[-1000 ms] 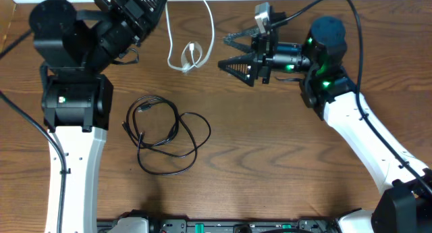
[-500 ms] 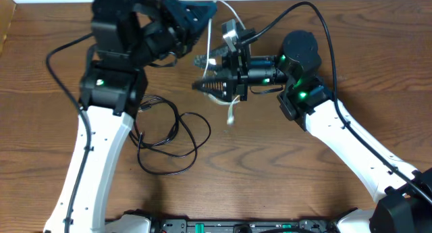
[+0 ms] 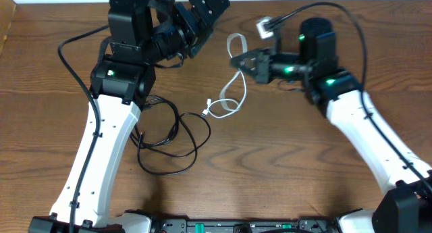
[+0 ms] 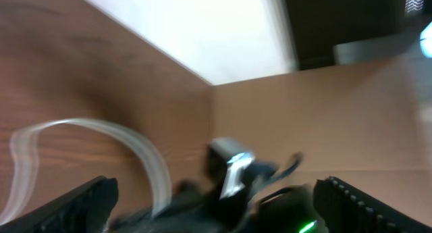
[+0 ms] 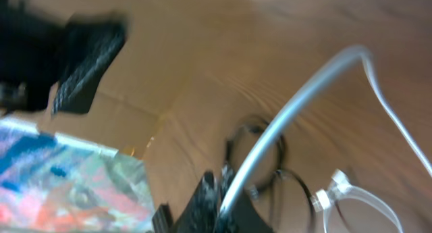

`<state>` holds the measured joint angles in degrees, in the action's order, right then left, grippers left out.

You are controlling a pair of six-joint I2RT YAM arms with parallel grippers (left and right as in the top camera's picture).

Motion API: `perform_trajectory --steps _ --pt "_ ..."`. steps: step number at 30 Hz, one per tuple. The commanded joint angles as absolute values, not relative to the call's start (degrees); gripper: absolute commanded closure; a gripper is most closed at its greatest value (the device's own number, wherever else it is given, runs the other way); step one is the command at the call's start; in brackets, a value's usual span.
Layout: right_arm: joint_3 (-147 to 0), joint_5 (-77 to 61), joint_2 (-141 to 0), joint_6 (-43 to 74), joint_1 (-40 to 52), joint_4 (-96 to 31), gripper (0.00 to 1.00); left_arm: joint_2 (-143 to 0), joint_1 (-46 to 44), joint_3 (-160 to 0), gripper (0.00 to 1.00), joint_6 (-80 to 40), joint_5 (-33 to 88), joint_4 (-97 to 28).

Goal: Untangle cables

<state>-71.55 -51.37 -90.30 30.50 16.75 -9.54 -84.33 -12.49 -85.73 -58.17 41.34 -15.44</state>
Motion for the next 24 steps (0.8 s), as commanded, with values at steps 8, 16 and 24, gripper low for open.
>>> perform_trajectory --steps 8,16,24 --pt "-92.5 -22.7 -89.5 16.8 -2.2 -41.6 0.99 -85.0 -12.6 -86.4 0.02 -22.0 29.9 -34.9" --pt "-93.9 1.1 -91.9 11.6 -11.4 -34.8 0.99 -85.0 -12.6 -86.4 0.02 -14.9 28.8 -42.9" --pt "-93.9 3.1 -107.2 2.5 -21.1 -21.8 0.99 -85.0 -12.6 -86.4 0.02 -14.6 28.9 -46.2"
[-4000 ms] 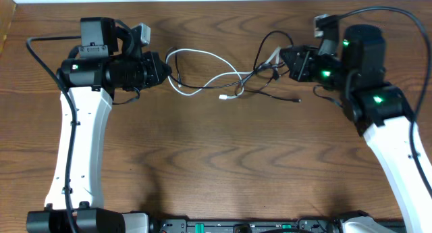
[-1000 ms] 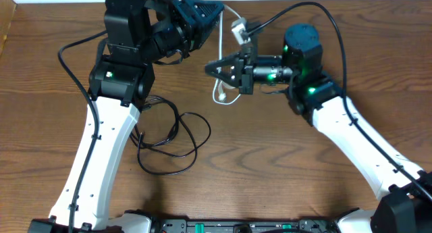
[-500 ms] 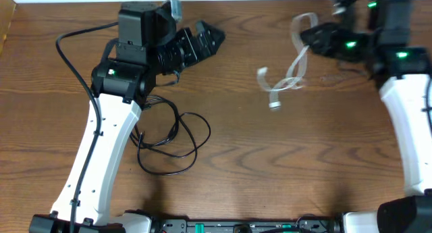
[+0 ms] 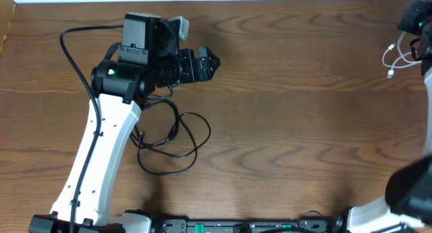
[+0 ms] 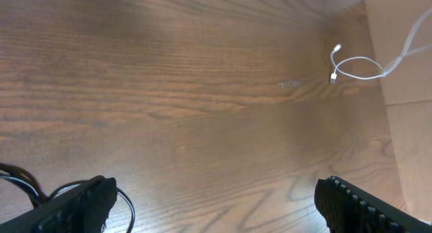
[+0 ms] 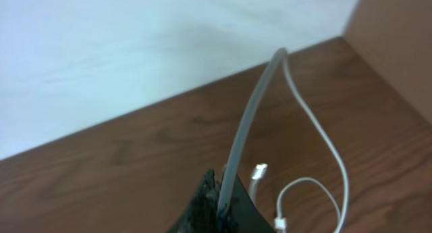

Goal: Untangle cables

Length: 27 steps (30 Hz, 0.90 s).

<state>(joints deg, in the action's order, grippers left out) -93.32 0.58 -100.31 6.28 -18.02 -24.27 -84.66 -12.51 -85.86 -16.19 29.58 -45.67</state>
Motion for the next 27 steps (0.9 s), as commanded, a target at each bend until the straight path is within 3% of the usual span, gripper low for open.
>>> perform_trajectory --steps 1,7,8,10,11,17,21,27 --pt "-93.9 3.0 -109.3 2.5 -21.9 -20.5 0.99 -85.0 -12.6 -86.4 0.02 -14.6 28.9 -46.3" --pt "-93.9 0.5 -121.8 2.7 -24.7 -13.6 0.99 -85.0 -12.6 -86.4 0.03 -14.6 28.9 -46.7" --pt "-93.9 0.5 -122.2 2.9 -24.8 -13.4 0.93 -85.0 -12.6 -86.4 0.03 -14.6 28.9 -46.7" --pt "-93.9 0.5 -123.2 3.2 -24.9 -13.6 0.44 -85.0 -12.6 -86.4 0.03 -14.6 28.9 -46.7" --pt "-93.9 0.5 -123.0 3.2 -24.9 -14.6 0.01 -85.0 -12.6 -86.4 0.05 -14.6 28.9 -46.6" --pt "-93.9 0.0 -115.2 3.1 -25.0 -26.3 0.01 -85.0 -12.6 -86.4 0.09 -13.5 28.1 -47.2" --pt "-93.9 -6.7 -107.7 3.1 -24.6 -39.2 0.01 -85.0 -12.6 -86.4 0.09 -10.3 17.7 -52.8" --pt "-93.9 -20.4 -101.8 3.1 -22.7 -47.9 0.01 -85.1 -12.6 -86.4 0.09 -9.6 6.5 -60.3"
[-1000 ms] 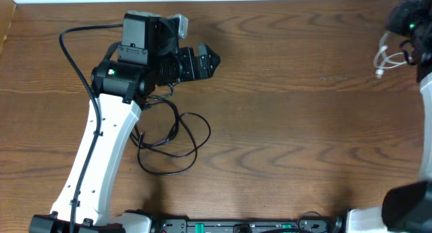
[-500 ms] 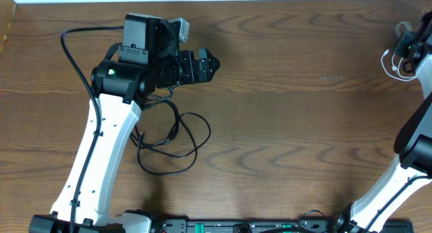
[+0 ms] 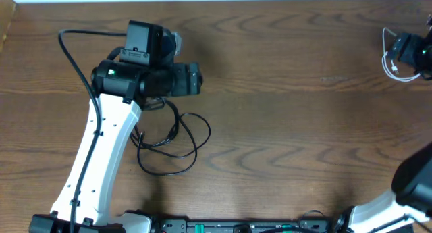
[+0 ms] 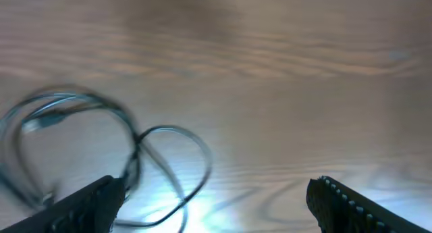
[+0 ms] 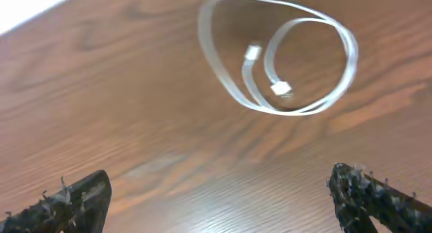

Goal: Untangle cables
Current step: 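Lower the left gripper onto the black cable pile and grasp it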

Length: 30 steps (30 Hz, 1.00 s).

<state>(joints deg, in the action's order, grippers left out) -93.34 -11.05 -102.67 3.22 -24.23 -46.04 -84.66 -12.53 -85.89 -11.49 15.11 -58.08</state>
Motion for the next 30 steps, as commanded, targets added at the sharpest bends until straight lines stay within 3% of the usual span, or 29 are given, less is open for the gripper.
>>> perform_trajectory --steps 1,4,10,13,21,24,30 --pt "-93.9 -23.9 -101.6 3.1 -22.0 -48.9 0.01 -85.4 -12.6 -86.3 0.09 -9.6 5.0 -62.0" --pt "-93.5 -30.4 -101.7 -0.3 -20.6 -50.4 0.01 -86.7 -12.6 -84.8 0.13 -9.7 4.0 -66.0" --pt "-93.0 -30.3 -101.7 -2.1 -17.0 -52.8 0.04 -89.6 -12.6 -77.8 0.28 -9.7 5.2 -67.2" --pt "-93.0 -28.9 -101.7 -2.4 -15.6 -53.0 0.05 -91.5 -12.6 -74.4 0.43 -9.9 12.9 -64.8" --pt "-93.0 -28.9 -101.7 -2.4 -13.2 -53.6 0.15 -97.1 -15.8 -65.5 0.44 -26.9 14.9 -55.8" --pt "-93.0 -29.1 -101.7 -2.4 -12.2 -53.6 0.20 -98.9 -18.0 -62.9 0.46 -34.8 4.7 -54.7" --pt "-93.0 -29.0 -101.7 -2.4 -10.0 -53.6 0.22 -99.0 -20.3 -59.4 0.48 -39.5 -0.4 -46.5"
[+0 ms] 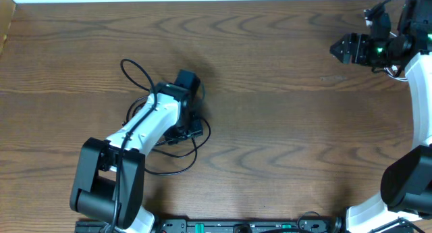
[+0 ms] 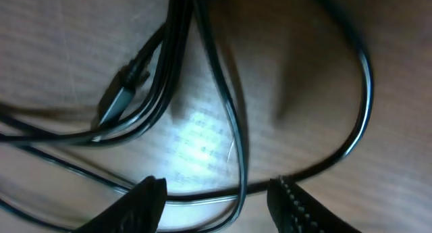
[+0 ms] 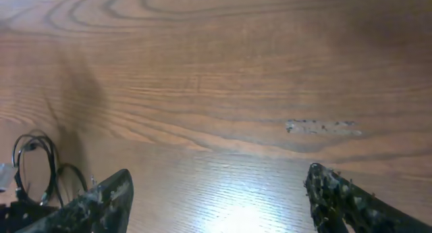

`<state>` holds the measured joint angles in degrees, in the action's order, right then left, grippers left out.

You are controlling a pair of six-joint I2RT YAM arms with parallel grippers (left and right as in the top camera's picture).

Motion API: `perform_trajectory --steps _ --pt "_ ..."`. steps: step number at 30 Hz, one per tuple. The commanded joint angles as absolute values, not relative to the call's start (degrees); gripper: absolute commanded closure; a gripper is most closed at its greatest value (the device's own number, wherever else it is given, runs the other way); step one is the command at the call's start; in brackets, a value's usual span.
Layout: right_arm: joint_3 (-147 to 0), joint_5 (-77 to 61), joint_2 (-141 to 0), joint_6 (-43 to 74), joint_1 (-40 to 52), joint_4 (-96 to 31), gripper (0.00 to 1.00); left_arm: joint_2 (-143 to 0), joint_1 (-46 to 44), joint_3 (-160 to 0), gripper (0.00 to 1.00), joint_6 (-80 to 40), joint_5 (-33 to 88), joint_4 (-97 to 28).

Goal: Untangle cables
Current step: 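Lower the left gripper onto the black cable pile and grasp it, then lift the black cable with the left gripper toward the right gripper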

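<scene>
The black cable (image 1: 189, 162) lies in loose loops left of the table's middle. My left gripper (image 1: 191, 130) is down on that tangle. In the left wrist view its strands (image 2: 223, 91) fill the frame. The left gripper (image 2: 219, 209) is open, with one strand running between the fingers. My right gripper (image 1: 335, 49) is open at the far right back, above bare wood. In the right wrist view the right gripper (image 3: 223, 206) holds nothing, and the black cable (image 3: 34, 169) shows far off at the left. The white cable is largely hidden by my right arm.
The brown wooden table (image 1: 283, 125) stretches between the two arms. A darker scuff mark (image 3: 320, 127) lies on the wood ahead of the right gripper. The left arm (image 1: 145, 128) lies folded low over the left half.
My left gripper was above the table with the black loops below it; now it is down among the strands. My right gripper no longer faces the white coil and looks leftward across the table.
At first my right gripper was shut on the white cable at the table's middle, near the black loops. Then it held that cable at the far right edge. Then the white cable lay coiled there and the gripper was open. Now the left gripper is at the black cable.
</scene>
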<state>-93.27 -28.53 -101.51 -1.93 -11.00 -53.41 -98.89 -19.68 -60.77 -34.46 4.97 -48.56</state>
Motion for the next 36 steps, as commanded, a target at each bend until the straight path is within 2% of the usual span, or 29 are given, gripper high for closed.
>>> perform_trajectory --steps 1,4,7,12,15,21,24,32,36 --pt "-93.0 -29.0 -101.7 -2.4 -9.7 -53.6 0.22 -99.0 -20.2 -58.9 0.48 -39.7 -0.7 -45.4" --pt "-93.0 -28.8 -101.7 -2.4 -8.7 -53.6 0.22 -99.0 -20.2 -57.8 0.51 -39.7 -0.7 -42.0" --pt "-93.0 -28.8 -101.7 -2.4 -8.0 -53.6 0.22 -99.0 -20.2 -55.5 0.62 -39.8 -0.5 -37.9" --pt "-93.0 -28.9 -101.7 -2.3 -7.6 -54.0 0.24 -99.0 -20.2 -53.7 0.69 -40.4 -0.5 -36.2" --pt "-93.0 -28.9 -101.7 -1.8 -6.7 -55.3 0.27 -99.0 -20.2 -53.7 0.80 -40.4 -0.5 -35.6" --pt "-93.0 -28.8 -101.7 -1.8 -4.4 -56.9 0.28 -99.0 -20.2 -53.7 0.81 -39.5 -0.5 -34.2" --pt "-93.0 -28.9 -101.7 -1.8 -3.5 -57.0 0.28 -99.0 -20.2 -53.7 0.92 -39.5 -0.5 -34.1" --pt "-93.0 -28.6 -101.7 -2.2 -0.6 -58.9 0.25 -95.9 -20.2 -57.9 0.92 -25.1 4.6 -33.8" --pt "-93.0 -29.3 -101.7 -2.2 0.7 -59.3 0.22 -86.2 -20.2 -65.2 0.93 -23.0 10.0 -34.3"
